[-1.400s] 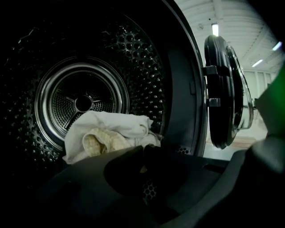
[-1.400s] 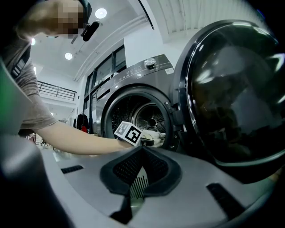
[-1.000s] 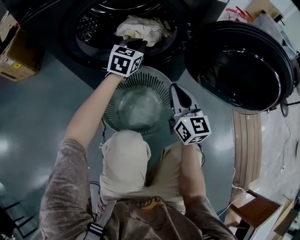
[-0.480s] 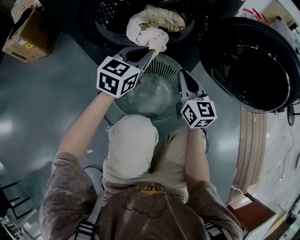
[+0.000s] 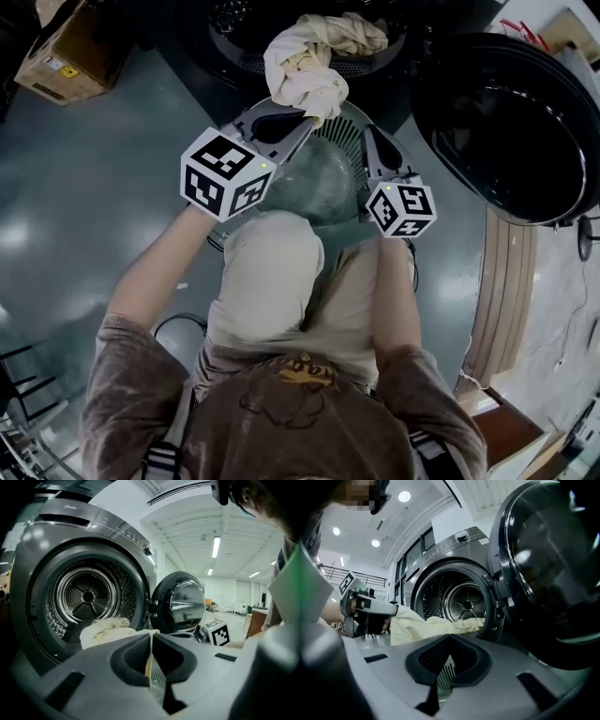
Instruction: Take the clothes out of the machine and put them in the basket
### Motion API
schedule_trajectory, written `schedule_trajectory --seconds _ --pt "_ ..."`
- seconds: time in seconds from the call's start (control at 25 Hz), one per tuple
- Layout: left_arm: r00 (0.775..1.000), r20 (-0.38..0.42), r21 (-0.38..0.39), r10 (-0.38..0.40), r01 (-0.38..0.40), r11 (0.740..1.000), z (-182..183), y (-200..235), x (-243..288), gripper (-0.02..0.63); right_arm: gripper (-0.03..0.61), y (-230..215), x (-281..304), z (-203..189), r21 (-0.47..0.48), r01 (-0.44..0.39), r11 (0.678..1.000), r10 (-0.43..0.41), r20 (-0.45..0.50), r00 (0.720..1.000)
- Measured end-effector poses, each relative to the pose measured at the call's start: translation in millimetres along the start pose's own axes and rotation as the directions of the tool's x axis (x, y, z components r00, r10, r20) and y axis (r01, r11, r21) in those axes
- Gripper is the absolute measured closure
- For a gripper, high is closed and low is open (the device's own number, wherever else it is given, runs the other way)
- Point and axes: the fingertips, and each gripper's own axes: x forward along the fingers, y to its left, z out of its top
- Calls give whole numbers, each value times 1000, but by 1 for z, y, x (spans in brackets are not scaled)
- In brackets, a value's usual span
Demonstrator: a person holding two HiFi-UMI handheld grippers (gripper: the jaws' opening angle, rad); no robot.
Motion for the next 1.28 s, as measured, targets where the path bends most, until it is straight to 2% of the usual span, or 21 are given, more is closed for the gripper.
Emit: schedule_trajectory --seconds 0.24,0.44,0.6,0.84,0.96,1.08,1.28 --pt "999 -37 -4 14 -14 1000 -14 3 6 588 580 1 -2 -2 -16 -7 1000 7 -12 1000" --pt "998 -57 -23 -11 9 1000 -18 4 7 444 580 -2 -5 -1 -14 -1 1000 1 -12 1000" --pt "999 -33 -42 2 -4 999 -10 20 8 396 580 -3 -4 -3 -13 2 1000 -2 -17 1000" --pt "993 -37 -88 109 -112 990 -19 87 48 287 580 7 -1 -6 -9 -12 1000 11 -30 999" --pt "983 -53 -77 177 -181 980 -21 125 73 237 580 10 -3 -8 -20 -14 1000 13 -39 999" --pt "968 -94 -35 234 -238 971 -23 155 95 216 580 10 -4 -9 -21 -9 1000 8 -46 999" --pt "944 -184 -12 273 -280 960 -39 181 128 200 580 10 -2 -9 -28 -5 1000 4 -49 999"
